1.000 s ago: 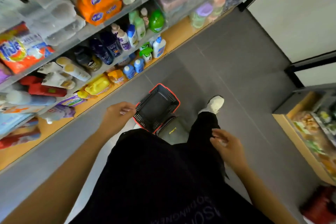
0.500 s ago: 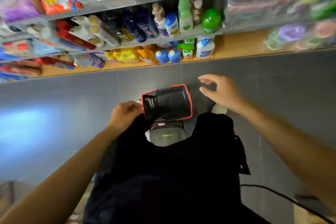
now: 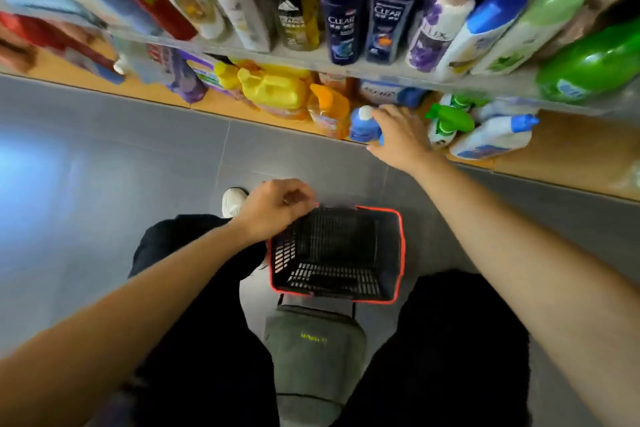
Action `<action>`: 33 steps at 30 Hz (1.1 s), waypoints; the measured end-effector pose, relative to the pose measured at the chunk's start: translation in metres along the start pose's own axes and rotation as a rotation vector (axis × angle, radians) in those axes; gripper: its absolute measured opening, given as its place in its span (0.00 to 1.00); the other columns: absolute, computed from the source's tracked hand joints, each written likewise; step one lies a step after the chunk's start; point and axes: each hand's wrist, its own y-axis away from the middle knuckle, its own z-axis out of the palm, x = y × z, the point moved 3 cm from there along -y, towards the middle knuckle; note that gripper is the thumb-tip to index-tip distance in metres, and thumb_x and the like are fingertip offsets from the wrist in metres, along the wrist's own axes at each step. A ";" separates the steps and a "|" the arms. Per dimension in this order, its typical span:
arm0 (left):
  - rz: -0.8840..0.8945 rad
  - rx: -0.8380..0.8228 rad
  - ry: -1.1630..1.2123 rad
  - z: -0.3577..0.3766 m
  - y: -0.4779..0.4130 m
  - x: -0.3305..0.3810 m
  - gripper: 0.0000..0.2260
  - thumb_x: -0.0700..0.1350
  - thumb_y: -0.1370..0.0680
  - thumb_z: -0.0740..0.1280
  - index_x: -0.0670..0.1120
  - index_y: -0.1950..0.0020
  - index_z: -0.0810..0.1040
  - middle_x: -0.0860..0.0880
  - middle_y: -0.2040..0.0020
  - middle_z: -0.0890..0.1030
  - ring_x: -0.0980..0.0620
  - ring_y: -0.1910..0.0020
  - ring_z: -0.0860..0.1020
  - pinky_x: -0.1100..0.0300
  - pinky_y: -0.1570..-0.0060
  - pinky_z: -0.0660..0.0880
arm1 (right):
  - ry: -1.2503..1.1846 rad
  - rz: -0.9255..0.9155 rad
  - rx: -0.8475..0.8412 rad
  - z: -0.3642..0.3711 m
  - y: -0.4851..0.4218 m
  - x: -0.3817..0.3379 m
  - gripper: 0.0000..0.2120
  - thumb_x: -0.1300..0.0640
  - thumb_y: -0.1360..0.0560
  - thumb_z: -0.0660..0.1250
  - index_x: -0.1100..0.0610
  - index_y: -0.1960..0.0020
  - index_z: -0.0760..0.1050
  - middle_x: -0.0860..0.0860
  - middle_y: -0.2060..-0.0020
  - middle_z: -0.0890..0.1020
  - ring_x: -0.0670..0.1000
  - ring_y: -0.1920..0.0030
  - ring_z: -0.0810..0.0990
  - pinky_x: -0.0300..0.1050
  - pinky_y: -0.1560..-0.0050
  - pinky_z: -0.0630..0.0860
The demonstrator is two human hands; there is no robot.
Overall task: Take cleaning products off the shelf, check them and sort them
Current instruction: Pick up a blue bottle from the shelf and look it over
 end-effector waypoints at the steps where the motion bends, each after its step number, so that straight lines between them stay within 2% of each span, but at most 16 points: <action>1: 0.044 0.003 -0.020 -0.001 -0.022 -0.010 0.05 0.41 0.22 0.73 0.44 0.47 0.85 0.49 0.53 0.86 0.49 0.52 0.84 0.55 0.45 0.77 | 0.079 -0.010 0.004 0.016 -0.017 0.004 0.34 0.50 0.29 0.74 0.57 0.27 0.68 0.58 0.33 0.75 0.63 0.37 0.74 0.56 0.39 0.70; 3: 0.136 -0.025 -0.088 -0.004 -0.064 -0.025 0.06 0.41 0.22 0.73 0.44 0.46 0.85 0.49 0.52 0.86 0.49 0.52 0.84 0.60 0.48 0.76 | 0.198 -0.028 -0.009 0.043 -0.047 0.011 0.38 0.49 0.28 0.74 0.55 0.24 0.62 0.57 0.31 0.73 0.63 0.35 0.72 0.57 0.37 0.69; 5: 0.254 -0.078 -0.232 -0.010 -0.105 -0.033 0.08 0.42 0.22 0.73 0.45 0.44 0.85 0.49 0.51 0.86 0.52 0.53 0.83 0.65 0.52 0.75 | 0.255 -0.042 0.009 0.061 -0.070 0.017 0.38 0.50 0.28 0.75 0.54 0.24 0.62 0.58 0.31 0.73 0.63 0.34 0.72 0.57 0.37 0.69; 9: 0.420 -0.105 -0.508 -0.019 -0.161 -0.033 0.10 0.46 0.22 0.72 0.46 0.42 0.83 0.50 0.49 0.85 0.52 0.52 0.82 0.56 0.50 0.78 | 0.257 -0.092 0.114 0.070 -0.096 0.022 0.25 0.58 0.29 0.76 0.56 0.35 0.73 0.59 0.39 0.78 0.64 0.40 0.77 0.57 0.46 0.75; 12: 0.435 -0.094 -0.625 -0.016 -0.181 -0.032 0.12 0.49 0.22 0.72 0.48 0.40 0.83 0.50 0.47 0.85 0.50 0.50 0.82 0.53 0.48 0.79 | 0.246 -0.123 0.102 0.063 -0.099 0.024 0.23 0.57 0.31 0.78 0.55 0.38 0.76 0.59 0.42 0.80 0.64 0.42 0.77 0.57 0.46 0.76; 16: 0.484 -0.015 -0.761 -0.011 -0.188 -0.036 0.15 0.52 0.23 0.73 0.49 0.37 0.81 0.50 0.44 0.85 0.48 0.46 0.82 0.57 0.49 0.76 | 0.291 -0.176 0.198 0.048 -0.072 0.012 0.16 0.55 0.33 0.73 0.51 0.46 0.77 0.54 0.52 0.80 0.62 0.49 0.77 0.56 0.51 0.75; 18: 0.506 0.055 -0.809 -0.008 -0.187 -0.035 0.22 0.54 0.24 0.74 0.50 0.33 0.79 0.50 0.39 0.84 0.47 0.42 0.81 0.58 0.48 0.74 | 0.284 -0.186 0.292 0.034 -0.048 0.004 0.18 0.54 0.34 0.73 0.50 0.45 0.78 0.54 0.54 0.81 0.62 0.50 0.77 0.52 0.54 0.72; 21: 0.550 0.092 -0.639 0.000 -0.167 -0.021 0.38 0.58 0.30 0.79 0.50 0.24 0.70 0.49 0.29 0.77 0.48 0.33 0.76 0.57 0.37 0.72 | 0.126 -0.225 0.445 0.000 0.003 -0.010 0.22 0.53 0.36 0.77 0.52 0.42 0.81 0.55 0.51 0.85 0.61 0.49 0.81 0.52 0.50 0.74; 23: 0.624 0.066 -0.486 0.008 -0.153 -0.009 0.42 0.56 0.32 0.82 0.48 0.23 0.68 0.50 0.28 0.75 0.49 0.32 0.75 0.53 0.31 0.71 | -0.026 -0.229 0.527 -0.022 0.037 -0.016 0.20 0.53 0.36 0.79 0.53 0.45 0.82 0.55 0.52 0.85 0.58 0.51 0.82 0.54 0.49 0.76; 26: 0.719 0.076 -0.181 0.020 -0.131 0.006 0.35 0.51 0.33 0.83 0.45 0.31 0.73 0.48 0.37 0.80 0.49 0.39 0.80 0.46 0.37 0.77 | -0.201 -0.289 0.609 -0.045 0.078 -0.032 0.18 0.54 0.36 0.81 0.54 0.49 0.82 0.50 0.57 0.85 0.49 0.56 0.82 0.47 0.55 0.77; 29: 0.784 0.146 0.056 0.024 -0.106 0.021 0.26 0.49 0.33 0.83 0.43 0.40 0.77 0.46 0.45 0.84 0.52 0.48 0.82 0.45 0.44 0.80 | -0.424 -0.316 0.637 -0.061 0.105 -0.040 0.17 0.57 0.35 0.81 0.53 0.49 0.81 0.45 0.58 0.83 0.38 0.59 0.79 0.35 0.58 0.75; 31: 0.797 0.174 0.125 0.028 -0.095 0.026 0.23 0.49 0.32 0.83 0.44 0.43 0.79 0.47 0.49 0.85 0.53 0.53 0.82 0.49 0.50 0.81 | -0.551 -0.331 0.637 -0.065 0.117 -0.038 0.19 0.60 0.34 0.81 0.54 0.45 0.81 0.48 0.53 0.84 0.39 0.55 0.79 0.35 0.55 0.76; 33: 0.782 0.169 0.167 0.038 -0.087 0.026 0.21 0.50 0.32 0.82 0.44 0.44 0.80 0.48 0.51 0.84 0.53 0.53 0.82 0.53 0.53 0.80 | -0.645 -0.324 0.645 -0.057 0.123 -0.031 0.19 0.62 0.30 0.78 0.56 0.40 0.80 0.50 0.50 0.82 0.41 0.54 0.78 0.38 0.52 0.77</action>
